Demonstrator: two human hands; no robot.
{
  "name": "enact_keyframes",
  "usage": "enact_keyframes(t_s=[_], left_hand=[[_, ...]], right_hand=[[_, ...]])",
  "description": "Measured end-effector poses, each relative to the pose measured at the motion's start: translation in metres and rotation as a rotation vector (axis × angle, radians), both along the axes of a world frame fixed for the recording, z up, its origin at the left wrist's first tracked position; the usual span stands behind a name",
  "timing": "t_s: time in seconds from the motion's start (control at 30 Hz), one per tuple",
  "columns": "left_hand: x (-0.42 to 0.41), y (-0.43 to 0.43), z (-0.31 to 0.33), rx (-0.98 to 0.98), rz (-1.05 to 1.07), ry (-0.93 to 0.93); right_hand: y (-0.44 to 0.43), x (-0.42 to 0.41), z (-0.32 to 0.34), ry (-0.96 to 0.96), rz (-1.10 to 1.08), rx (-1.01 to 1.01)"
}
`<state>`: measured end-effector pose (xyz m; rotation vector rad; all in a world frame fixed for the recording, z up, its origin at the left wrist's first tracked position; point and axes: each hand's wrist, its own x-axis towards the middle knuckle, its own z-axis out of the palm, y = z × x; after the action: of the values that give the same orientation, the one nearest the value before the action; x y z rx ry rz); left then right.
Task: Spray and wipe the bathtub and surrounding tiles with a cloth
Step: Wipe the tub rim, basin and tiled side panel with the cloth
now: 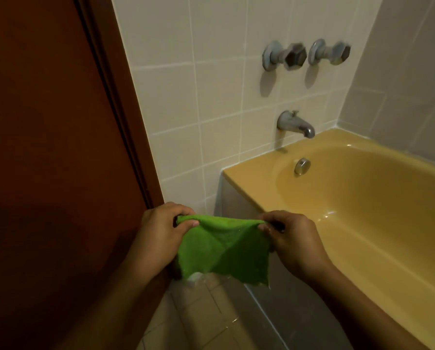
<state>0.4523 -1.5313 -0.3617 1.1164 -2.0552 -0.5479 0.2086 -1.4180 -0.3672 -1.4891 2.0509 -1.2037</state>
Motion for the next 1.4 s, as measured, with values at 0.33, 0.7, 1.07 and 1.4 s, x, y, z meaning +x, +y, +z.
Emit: enact_keyframes(t_s=[0.33,0.7,1.07,1.4], left_hand=[[-0.029,0.104,0.243,0.301,0.321,0.262],[-0.050,0.206,0.326,0.555,0.459,0.549],[-0.083,0.213,0.354,0.481,0.262,0.421],[-0.141,0.130,0.332,0.482,-0.111,0.165]], right_hand=[[0.083,-0.011,0.293,-0.045,0.179,0.047],[0.156,-0.043,0.376,-0.123,0.107,0.034],[0.211,-0.076,0.337,0.003,-0.071,0.090],[0.198,-0.104,0.362,0.019,-0.324,0.146]])
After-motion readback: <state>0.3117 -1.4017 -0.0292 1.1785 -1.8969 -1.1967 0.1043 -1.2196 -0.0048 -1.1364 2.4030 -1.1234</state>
